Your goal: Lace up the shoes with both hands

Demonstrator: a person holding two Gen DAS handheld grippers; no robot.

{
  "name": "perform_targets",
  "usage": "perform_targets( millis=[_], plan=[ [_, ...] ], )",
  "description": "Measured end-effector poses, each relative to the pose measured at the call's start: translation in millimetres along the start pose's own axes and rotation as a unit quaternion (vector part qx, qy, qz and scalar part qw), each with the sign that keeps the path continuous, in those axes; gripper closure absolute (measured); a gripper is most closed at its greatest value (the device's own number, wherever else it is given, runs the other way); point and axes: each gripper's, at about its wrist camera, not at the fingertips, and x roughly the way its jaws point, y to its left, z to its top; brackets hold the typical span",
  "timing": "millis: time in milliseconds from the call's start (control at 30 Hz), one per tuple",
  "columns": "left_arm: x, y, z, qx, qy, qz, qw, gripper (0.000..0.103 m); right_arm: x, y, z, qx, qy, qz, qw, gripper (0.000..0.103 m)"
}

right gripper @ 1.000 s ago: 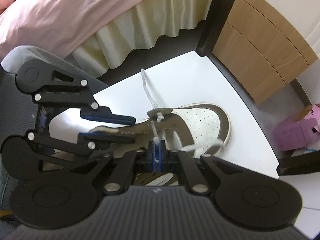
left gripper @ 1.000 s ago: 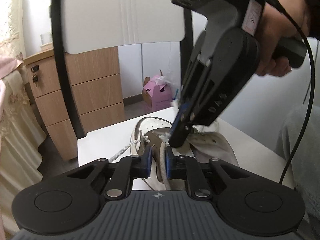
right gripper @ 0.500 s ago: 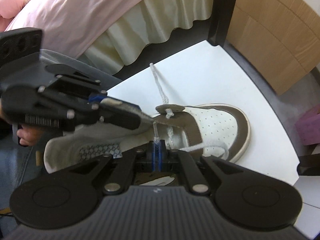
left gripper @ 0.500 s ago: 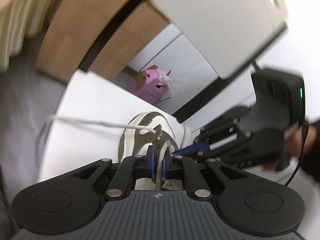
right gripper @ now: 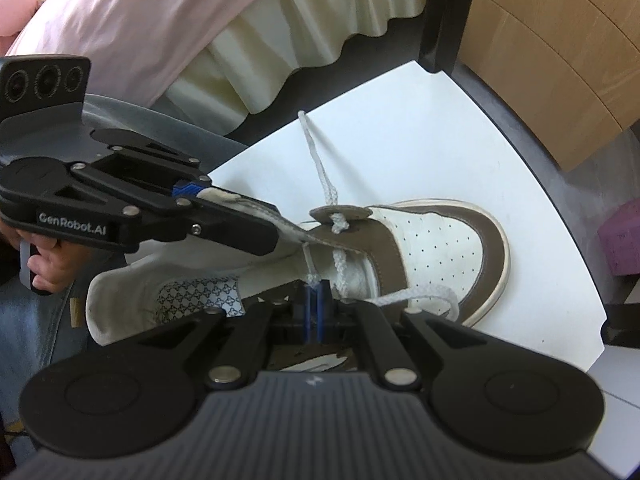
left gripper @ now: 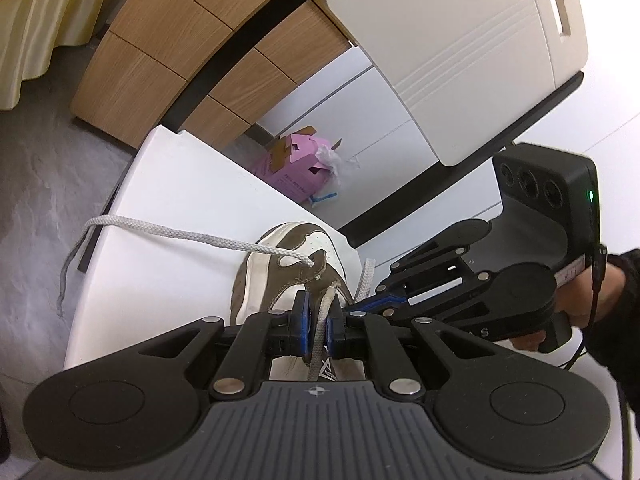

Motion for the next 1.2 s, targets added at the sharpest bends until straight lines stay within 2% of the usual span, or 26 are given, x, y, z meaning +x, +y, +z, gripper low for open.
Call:
perform_targets(
  millis=[100,200,300,367,467,500,833,967,1133,1200],
  plan=[
    [-0.7,-8.1,-1.4,0.032,-0.002,0.013,0.9994,0.094,2.0,-0.8,3.5,0.009,0.010,-0.001,1.000,0.099],
    [-2.0,-27.0,-6.3,0.113,-0.008,0.045,0.9926,0.094,2.9,-0.6,5.9,0.016,0.014,-0.002,1.000,0.099],
    [-2.0,-48.6,-17.1,0.212,-0.017,0.082,0.9736,0.094,2.2,0.8,6.9,0.019,0.014,-0.004,1.000,0.099],
    [-1.1,-59.3,-25.0,0.270,-0.022,0.104,0.9569,0.094,-1.2,2.7,7.4,0.021,0.008,-0.005,1.000,0.099],
    [1.4,-69.0,-35.1,0.329,-0.023,0.127,0.9355,0.094,-7.4,6.7,6.7,0.019,-0.002,-0.009,1.000,0.100],
    [1.9,-70.7,-37.1,0.340,-0.023,0.131,0.9309,0.094,-9.4,7.8,6.2,0.019,-0.006,-0.011,1.000,0.100],
    [3.9,-68.3,-34.6,0.333,-0.014,0.124,0.9345,0.094,-7.9,2.9,-7.0,0.043,-0.050,-0.006,0.998,0.100],
    [5.2,-69.1,-35.0,0.339,-0.014,0.126,0.9323,0.094,-9.0,6.9,-6.5,0.041,-0.075,-0.001,0.996,0.100],
    [4.4,-66.6,-32.9,0.331,-0.012,0.124,0.9352,0.094,-11.7,14.7,-8.9,0.015,-0.099,-0.018,0.995,0.099],
    [5.1,-67.6,-34.7,0.338,-0.012,0.126,0.9325,0.094,-12.2,16.5,-12.6,0.005,-0.103,-0.029,0.994,0.098]
  ],
)
